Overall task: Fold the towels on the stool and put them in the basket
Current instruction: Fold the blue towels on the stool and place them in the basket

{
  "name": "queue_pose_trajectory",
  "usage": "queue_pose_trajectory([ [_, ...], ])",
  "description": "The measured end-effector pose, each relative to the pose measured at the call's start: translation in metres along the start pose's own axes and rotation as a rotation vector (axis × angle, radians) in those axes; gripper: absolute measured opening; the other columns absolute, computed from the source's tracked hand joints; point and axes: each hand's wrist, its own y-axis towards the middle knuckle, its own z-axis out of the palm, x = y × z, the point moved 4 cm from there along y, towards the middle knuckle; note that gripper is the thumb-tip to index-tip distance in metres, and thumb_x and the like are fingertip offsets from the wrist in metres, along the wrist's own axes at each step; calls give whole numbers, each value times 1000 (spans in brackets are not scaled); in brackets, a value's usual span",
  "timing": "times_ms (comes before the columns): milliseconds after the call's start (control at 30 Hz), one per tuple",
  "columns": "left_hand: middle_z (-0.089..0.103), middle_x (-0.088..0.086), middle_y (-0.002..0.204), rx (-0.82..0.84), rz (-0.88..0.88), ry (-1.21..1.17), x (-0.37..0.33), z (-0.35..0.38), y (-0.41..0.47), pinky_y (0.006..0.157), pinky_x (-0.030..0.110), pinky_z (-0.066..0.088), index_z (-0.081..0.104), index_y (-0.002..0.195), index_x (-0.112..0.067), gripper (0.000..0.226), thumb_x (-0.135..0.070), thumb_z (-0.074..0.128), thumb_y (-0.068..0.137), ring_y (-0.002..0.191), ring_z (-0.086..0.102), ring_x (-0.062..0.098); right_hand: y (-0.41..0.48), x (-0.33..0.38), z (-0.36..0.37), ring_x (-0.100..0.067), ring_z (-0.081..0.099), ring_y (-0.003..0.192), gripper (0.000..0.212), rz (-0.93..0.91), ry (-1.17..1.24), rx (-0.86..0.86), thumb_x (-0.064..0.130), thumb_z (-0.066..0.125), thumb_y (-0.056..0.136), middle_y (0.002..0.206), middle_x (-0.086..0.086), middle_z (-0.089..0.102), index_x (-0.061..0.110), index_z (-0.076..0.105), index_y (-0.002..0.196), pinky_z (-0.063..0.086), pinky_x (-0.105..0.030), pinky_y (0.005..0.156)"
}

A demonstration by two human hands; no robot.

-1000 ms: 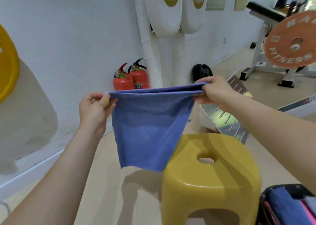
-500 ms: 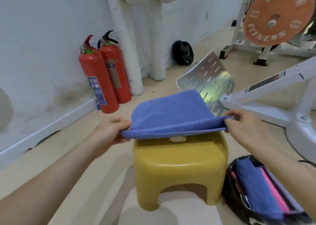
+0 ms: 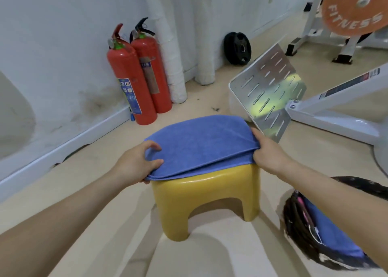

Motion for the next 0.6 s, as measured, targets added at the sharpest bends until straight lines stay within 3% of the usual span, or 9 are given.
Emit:
queue_pose_trajectory([
  [133, 52, 2, 53, 33, -139, 18, 44, -42, -14, 43, 25, 44, 59, 98, -28, 19, -25, 72, 84, 39, 55, 19, 12, 40, 42, -23, 52, 104, 66, -133, -48, 150, -5, 39, 77, 113, 7, 53, 23, 37, 137, 43, -25, 72],
  [233, 49, 4, 54, 128, -227, 90, 67, -65, -28, 44, 25, 45, 56, 96, -26, 22, -25, 74, 83, 40, 53, 19, 11, 63, 61, -29, 56, 99, 81, -218, -309, 227, 1, 46, 75, 111, 1, 52, 30, 19, 146, 50, -37, 78],
  [300, 49, 5, 57, 207, -256, 156, 74, -71, -35, 45, 26, 46, 54, 94, -22, 22, -26, 73, 83, 41, 53, 19, 7, 71, 64, -31, 61, 82, 69, -245, -394, 230, 3, 49, 72, 96, -7, 60, 29, 28, 133, 53, -41, 68],
  [400, 51, 4, 63, 298, -234, 267, 73, -71, -38, 45, 25, 47, 54, 81, -13, 19, -24, 68, 87, 43, 59, 18, -1, 59, 63, -31, 65, 63, 40, 30, 53, 367, -2, 47, 80, 76, -15, 62, 20, 33, 111, 54, -37, 57],
  [467, 55, 4, 65, 331, -215, 323, 69, -71, -39, 47, 23, 48, 56, 76, -12, 14, -17, 62, 88, 46, 63, 18, -11, 45, 60, -29, 65, 63, 35, 214, 314, 519, -8, 42, 85, 76, -18, 62, 19, 35, 107, 53, -31, 56],
  [600, 54, -2, 53, 449, -179, 358, 53, -70, -47, 49, 22, 48, 62, 71, -12, 16, -8, 52, 83, 47, 62, 19, -14, 38, 41, -25, 66, 67, 38, 188, 520, 630, -18, 38, 85, 83, -15, 61, 18, 51, 90, 52, -22, 54],
])
